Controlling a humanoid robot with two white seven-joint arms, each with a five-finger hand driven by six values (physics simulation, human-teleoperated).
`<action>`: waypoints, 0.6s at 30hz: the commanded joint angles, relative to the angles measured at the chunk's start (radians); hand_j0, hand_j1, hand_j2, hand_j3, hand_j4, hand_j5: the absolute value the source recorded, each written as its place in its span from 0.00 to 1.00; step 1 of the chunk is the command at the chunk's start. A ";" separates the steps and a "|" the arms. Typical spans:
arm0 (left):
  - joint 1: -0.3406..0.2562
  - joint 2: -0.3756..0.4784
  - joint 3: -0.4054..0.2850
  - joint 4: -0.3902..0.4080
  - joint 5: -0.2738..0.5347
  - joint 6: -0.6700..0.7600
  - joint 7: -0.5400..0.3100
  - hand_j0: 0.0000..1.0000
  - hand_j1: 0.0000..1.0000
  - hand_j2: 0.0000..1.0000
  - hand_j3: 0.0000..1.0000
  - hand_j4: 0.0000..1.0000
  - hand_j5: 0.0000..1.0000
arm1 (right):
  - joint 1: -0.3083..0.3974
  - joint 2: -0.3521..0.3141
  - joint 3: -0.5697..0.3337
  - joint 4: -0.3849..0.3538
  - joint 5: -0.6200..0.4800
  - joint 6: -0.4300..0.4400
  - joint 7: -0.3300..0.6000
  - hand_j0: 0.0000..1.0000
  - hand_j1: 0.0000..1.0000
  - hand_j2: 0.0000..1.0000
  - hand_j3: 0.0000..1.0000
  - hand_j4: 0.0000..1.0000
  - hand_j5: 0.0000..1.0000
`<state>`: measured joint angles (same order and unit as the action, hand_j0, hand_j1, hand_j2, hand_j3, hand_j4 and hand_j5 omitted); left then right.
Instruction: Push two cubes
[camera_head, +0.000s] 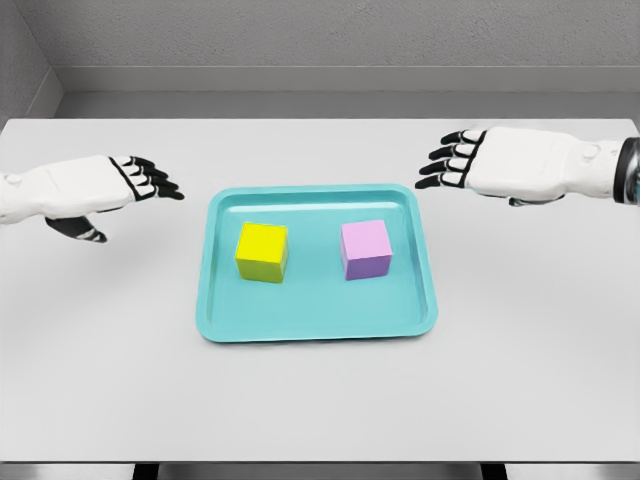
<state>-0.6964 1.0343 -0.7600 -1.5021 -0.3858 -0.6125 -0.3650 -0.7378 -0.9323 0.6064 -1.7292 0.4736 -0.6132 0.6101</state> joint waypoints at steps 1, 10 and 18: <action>0.000 0.003 0.013 0.003 0.005 0.002 -0.014 1.00 1.00 1.00 1.00 1.00 1.00 | 0.000 0.007 0.012 -0.007 0.007 0.002 0.001 1.00 1.00 1.00 1.00 1.00 1.00; -0.179 -0.171 -0.041 0.203 -0.022 0.002 -0.246 0.89 0.89 0.89 0.89 0.89 0.89 | -0.008 -0.039 0.033 0.017 -0.012 0.002 0.001 0.00 0.00 0.00 0.00 0.00 0.00; -0.166 -0.158 -0.070 0.115 -0.002 0.002 -0.246 0.27 0.27 0.27 0.27 0.27 0.27 | -0.009 -0.053 0.151 0.085 0.016 0.002 0.001 0.00 0.00 0.00 0.00 0.00 0.00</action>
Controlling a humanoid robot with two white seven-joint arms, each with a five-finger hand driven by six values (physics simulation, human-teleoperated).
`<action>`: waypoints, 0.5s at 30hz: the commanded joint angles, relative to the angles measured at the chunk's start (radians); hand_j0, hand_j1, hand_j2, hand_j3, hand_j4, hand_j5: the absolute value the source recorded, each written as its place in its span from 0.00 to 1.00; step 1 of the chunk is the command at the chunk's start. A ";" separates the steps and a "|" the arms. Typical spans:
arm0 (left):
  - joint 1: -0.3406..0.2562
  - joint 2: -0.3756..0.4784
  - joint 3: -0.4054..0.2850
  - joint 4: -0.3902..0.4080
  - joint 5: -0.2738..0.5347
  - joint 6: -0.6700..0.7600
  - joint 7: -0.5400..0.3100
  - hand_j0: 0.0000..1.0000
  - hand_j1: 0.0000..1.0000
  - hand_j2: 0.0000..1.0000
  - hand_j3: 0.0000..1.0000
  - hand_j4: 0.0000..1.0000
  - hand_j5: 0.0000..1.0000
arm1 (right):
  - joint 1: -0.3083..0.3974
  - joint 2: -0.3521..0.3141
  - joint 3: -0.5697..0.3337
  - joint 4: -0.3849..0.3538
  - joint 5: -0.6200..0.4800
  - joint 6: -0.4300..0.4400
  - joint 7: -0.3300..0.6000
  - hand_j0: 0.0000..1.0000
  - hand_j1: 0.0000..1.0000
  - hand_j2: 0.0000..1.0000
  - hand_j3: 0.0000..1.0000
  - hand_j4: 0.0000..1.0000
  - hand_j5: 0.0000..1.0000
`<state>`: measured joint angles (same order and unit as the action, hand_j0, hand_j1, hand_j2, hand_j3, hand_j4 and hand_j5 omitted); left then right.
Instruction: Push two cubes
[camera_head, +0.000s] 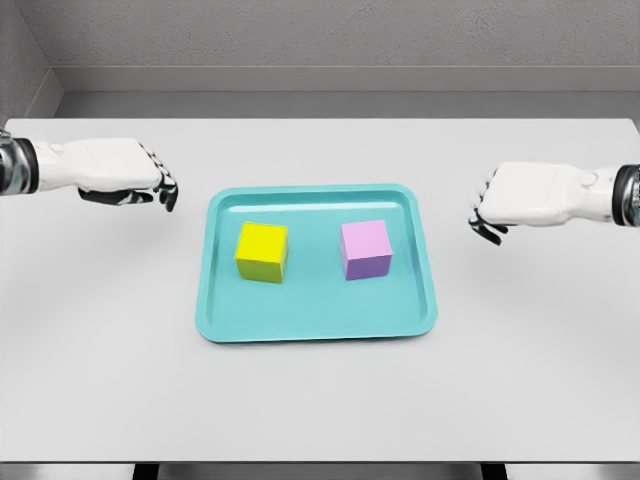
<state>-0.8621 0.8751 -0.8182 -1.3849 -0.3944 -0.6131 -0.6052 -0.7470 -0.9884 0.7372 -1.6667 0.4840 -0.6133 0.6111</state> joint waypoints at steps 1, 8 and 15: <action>0.000 -0.004 -0.038 -0.013 0.011 0.002 -0.006 0.27 0.27 0.27 0.27 0.27 0.27 | 0.000 0.017 0.044 0.024 0.022 0.002 0.000 0.00 0.00 0.00 0.00 0.00 0.00; 0.000 -0.022 -0.104 -0.011 -0.003 0.002 -0.006 0.13 0.13 0.13 0.13 0.13 0.13 | -0.008 0.123 0.073 0.133 0.051 0.002 0.000 0.00 0.00 0.00 0.00 0.00 0.00; 0.002 -0.103 -0.108 -0.002 -0.092 0.002 -0.006 0.14 0.14 0.14 0.14 0.14 0.14 | -0.048 0.200 0.134 0.223 0.071 0.002 0.000 0.00 0.00 0.00 0.00 0.00 0.00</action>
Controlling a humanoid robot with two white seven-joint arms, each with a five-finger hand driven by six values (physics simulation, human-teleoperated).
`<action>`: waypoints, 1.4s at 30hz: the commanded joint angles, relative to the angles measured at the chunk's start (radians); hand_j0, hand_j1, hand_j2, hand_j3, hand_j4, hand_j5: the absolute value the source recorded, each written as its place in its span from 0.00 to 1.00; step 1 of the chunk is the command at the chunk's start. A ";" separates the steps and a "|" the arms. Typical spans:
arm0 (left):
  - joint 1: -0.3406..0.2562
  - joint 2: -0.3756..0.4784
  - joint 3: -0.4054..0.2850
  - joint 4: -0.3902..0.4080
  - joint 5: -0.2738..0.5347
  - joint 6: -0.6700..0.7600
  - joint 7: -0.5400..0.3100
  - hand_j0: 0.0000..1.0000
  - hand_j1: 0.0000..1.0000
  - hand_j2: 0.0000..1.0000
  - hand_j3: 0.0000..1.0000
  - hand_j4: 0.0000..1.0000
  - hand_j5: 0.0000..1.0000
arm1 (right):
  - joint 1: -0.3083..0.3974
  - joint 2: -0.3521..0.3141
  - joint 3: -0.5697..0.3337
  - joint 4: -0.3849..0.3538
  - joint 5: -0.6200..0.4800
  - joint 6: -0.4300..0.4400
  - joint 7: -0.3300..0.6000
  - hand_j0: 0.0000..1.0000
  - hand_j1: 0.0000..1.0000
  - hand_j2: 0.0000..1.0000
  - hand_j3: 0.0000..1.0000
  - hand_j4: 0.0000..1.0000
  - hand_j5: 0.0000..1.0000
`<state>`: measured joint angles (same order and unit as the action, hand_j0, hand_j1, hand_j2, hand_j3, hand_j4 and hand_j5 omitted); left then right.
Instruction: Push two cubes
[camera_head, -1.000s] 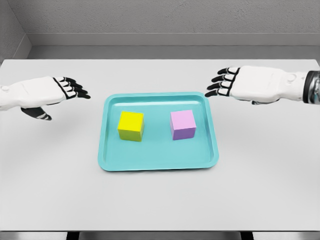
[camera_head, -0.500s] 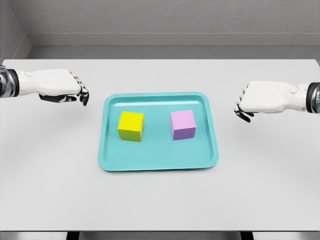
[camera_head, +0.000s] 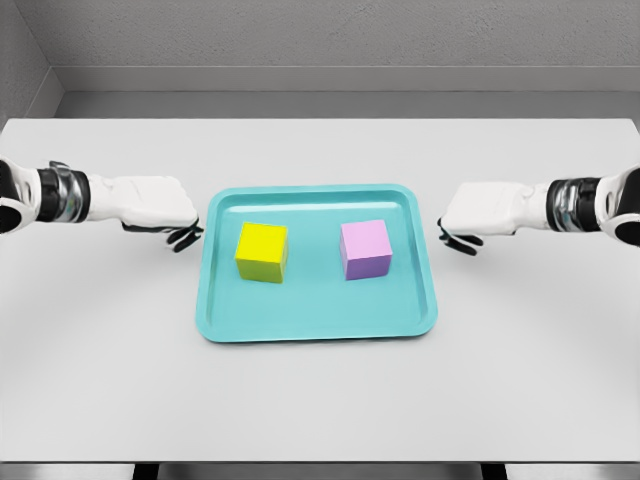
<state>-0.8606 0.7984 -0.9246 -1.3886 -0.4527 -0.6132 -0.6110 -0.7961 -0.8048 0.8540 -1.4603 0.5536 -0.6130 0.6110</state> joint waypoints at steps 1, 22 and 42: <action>0.000 -0.033 -0.002 0.002 -0.038 0.002 0.000 0.14 0.14 0.14 0.14 0.14 0.14 | -0.002 0.016 0.022 0.018 0.003 0.002 0.000 0.00 0.00 0.00 0.00 0.00 0.00; 0.014 -0.082 -0.013 0.006 -0.041 0.002 0.000 0.15 0.15 0.15 0.15 0.15 0.15 | -0.058 0.114 0.099 0.120 0.012 0.002 0.000 0.00 0.00 0.00 0.00 0.00 0.00; 0.014 -0.114 -0.036 0.006 -0.040 0.002 0.000 0.15 0.15 0.15 0.15 0.15 0.15 | -0.107 0.180 0.203 0.146 0.011 0.002 0.000 0.00 0.00 0.00 0.00 0.00 0.00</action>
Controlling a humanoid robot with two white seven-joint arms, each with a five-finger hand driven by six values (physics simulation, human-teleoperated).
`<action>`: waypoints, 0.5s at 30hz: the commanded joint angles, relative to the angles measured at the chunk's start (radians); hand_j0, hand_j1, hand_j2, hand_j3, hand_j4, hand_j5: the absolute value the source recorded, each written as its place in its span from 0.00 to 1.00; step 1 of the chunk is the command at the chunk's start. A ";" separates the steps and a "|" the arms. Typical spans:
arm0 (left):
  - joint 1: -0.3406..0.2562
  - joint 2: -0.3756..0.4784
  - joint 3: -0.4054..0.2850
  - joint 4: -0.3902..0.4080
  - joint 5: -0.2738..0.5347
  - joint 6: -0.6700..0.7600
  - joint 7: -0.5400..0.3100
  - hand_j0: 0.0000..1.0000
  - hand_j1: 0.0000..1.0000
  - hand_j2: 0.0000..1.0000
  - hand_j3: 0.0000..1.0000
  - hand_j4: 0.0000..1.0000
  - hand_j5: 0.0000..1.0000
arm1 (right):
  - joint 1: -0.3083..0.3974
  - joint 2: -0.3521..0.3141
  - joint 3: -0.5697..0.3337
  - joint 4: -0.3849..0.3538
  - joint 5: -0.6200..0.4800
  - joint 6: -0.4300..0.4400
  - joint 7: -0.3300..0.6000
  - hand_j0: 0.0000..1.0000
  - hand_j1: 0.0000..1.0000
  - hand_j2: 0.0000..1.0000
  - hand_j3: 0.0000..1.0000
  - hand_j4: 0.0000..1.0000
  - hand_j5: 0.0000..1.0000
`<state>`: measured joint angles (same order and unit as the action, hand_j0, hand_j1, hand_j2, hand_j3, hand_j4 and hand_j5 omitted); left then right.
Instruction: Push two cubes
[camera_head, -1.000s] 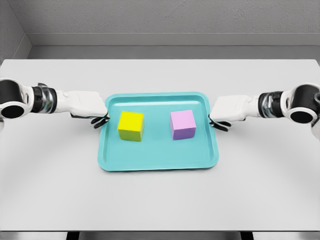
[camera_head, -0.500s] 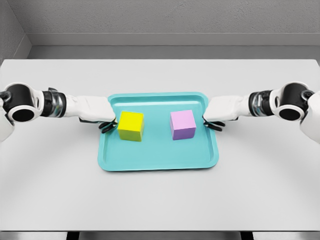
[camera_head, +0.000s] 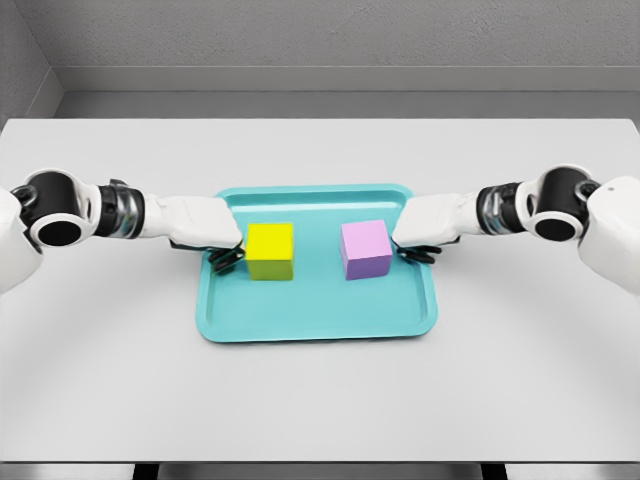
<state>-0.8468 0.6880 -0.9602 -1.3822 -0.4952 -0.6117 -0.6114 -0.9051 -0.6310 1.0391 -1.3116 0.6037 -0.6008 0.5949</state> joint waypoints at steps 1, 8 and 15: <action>0.000 -0.004 0.000 0.000 0.003 0.001 0.001 0.15 0.15 0.15 0.15 0.15 0.15 | 0.000 0.010 0.019 -0.003 -0.039 -0.010 0.016 0.00 0.00 0.00 0.00 0.00 0.00; 0.000 -0.004 0.000 0.012 0.004 0.001 0.001 0.15 0.15 0.15 0.15 0.15 0.15 | -0.003 0.008 0.039 -0.043 -0.039 -0.010 0.016 0.00 0.00 0.00 0.00 0.00 0.00; -0.002 -0.012 0.000 0.015 0.003 0.001 0.001 0.15 0.15 0.15 0.15 0.15 0.15 | -0.012 0.004 0.039 -0.098 -0.045 -0.010 0.016 0.00 0.00 0.00 0.00 0.00 0.00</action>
<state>-0.8483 0.6781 -0.9610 -1.3672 -0.4950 -0.6129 -0.6112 -0.9173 -0.6277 1.0743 -1.3933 0.6045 -0.6075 0.6013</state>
